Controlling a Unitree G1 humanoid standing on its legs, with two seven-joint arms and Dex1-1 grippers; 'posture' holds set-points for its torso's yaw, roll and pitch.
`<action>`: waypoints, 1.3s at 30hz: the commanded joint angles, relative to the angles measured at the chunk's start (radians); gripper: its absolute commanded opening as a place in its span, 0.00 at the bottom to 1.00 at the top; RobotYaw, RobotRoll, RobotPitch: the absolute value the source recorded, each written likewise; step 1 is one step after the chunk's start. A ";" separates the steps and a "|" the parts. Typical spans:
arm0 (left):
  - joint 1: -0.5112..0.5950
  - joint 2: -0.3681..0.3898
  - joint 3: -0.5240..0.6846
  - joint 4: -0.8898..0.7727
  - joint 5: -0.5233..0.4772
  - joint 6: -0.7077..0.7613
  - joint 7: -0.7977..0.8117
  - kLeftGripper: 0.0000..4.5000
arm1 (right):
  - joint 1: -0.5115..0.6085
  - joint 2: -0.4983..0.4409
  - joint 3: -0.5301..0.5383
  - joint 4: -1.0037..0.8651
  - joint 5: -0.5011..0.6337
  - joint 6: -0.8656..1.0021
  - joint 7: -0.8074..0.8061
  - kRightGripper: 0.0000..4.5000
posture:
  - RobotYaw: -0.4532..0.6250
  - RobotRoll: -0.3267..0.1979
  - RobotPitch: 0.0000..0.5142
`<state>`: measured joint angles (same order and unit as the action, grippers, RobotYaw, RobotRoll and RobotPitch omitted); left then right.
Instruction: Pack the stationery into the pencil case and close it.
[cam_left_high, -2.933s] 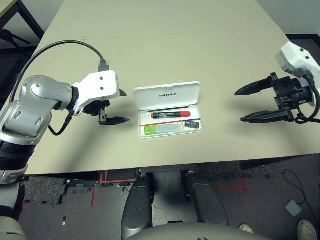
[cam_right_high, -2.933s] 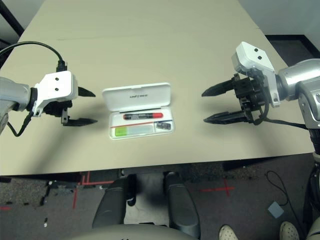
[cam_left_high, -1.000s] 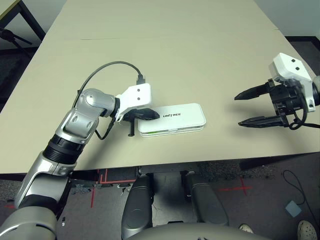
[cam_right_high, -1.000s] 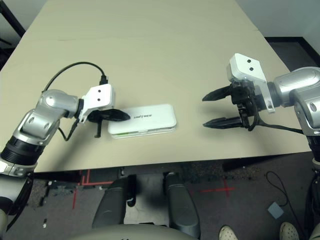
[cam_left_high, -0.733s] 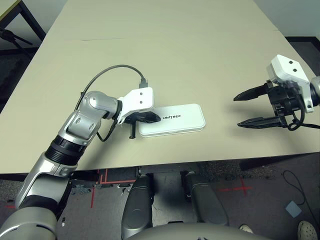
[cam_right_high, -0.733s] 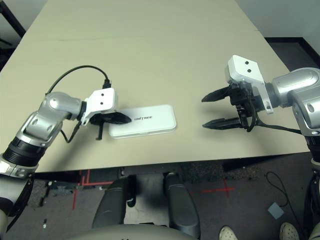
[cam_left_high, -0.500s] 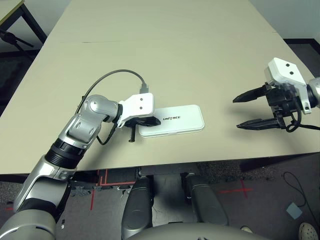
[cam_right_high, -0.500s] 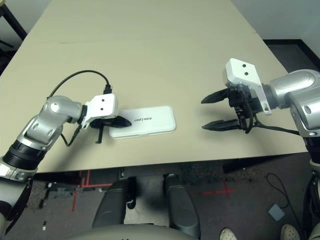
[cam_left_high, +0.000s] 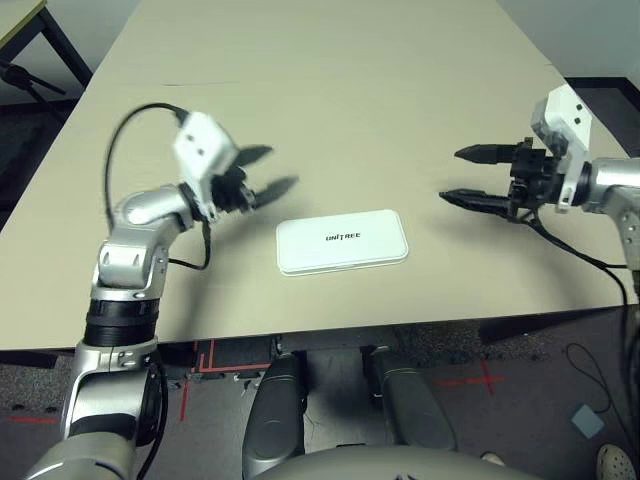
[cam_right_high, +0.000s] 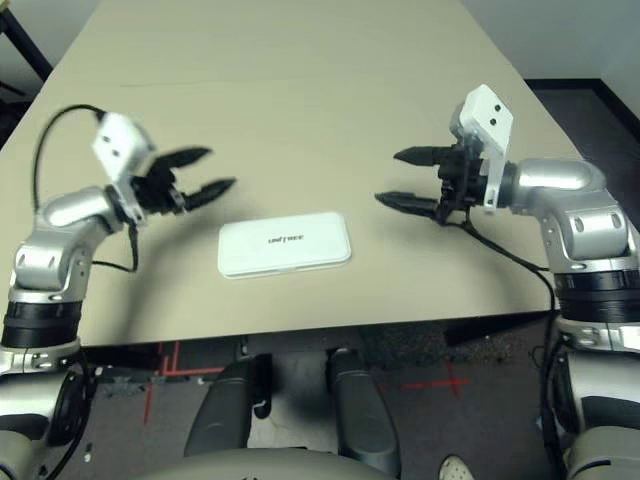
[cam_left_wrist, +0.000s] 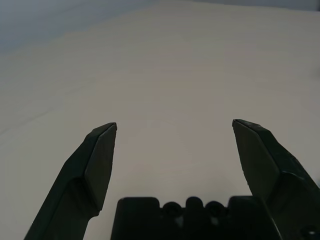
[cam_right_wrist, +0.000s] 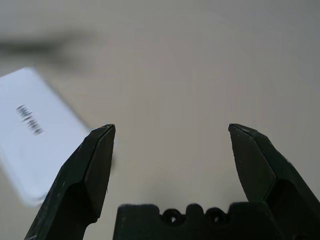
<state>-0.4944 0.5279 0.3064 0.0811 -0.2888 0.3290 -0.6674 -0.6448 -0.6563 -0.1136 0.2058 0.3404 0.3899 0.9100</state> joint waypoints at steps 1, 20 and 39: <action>-0.021 0.021 0.103 0.151 0.004 -0.078 0.122 0.99 | -0.035 0.055 -0.055 0.117 -0.058 -0.103 -0.177 1.00 | 0.40 0.62 0.39; -0.079 0.065 0.139 0.559 0.037 -0.386 0.330 0.99 | -0.153 0.049 -0.174 0.711 -0.198 -0.495 -0.706 1.00 | 0.36 0.62 0.40; -0.110 0.023 0.045 0.530 0.050 -0.393 0.332 0.99 | -0.164 0.035 -0.170 0.781 -0.192 -0.556 -0.673 1.00 | 0.32 0.62 0.45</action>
<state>-0.6228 0.5488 0.3530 0.6326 -0.2390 -0.0732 -0.3299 -0.8134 -0.6146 -0.2785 0.9771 0.1535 -0.1557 0.2334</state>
